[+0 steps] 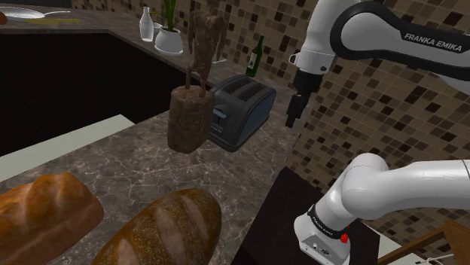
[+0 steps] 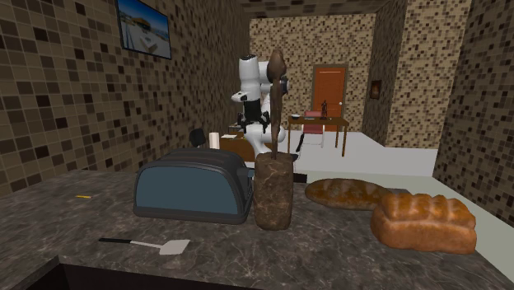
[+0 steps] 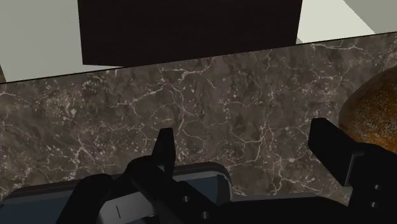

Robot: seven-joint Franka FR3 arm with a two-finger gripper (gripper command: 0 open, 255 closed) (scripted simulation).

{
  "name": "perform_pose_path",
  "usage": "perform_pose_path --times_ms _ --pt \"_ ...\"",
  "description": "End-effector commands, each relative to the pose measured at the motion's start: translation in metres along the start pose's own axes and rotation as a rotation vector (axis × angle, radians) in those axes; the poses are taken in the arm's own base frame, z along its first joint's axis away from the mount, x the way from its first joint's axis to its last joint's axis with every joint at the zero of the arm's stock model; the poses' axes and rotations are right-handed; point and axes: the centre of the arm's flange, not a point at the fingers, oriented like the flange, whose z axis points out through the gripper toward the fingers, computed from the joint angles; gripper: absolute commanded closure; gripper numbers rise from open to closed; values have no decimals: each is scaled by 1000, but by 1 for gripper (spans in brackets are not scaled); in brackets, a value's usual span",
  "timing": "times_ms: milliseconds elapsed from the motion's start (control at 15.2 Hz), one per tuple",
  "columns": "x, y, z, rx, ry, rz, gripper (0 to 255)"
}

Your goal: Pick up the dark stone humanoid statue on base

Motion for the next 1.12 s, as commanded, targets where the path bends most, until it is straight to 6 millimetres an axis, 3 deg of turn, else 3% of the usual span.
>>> perform_pose_path --times_ms 0,1056 --pt "0 0 0 0 0 0 0" --pt "102 -71 -136 141 170 45 0"
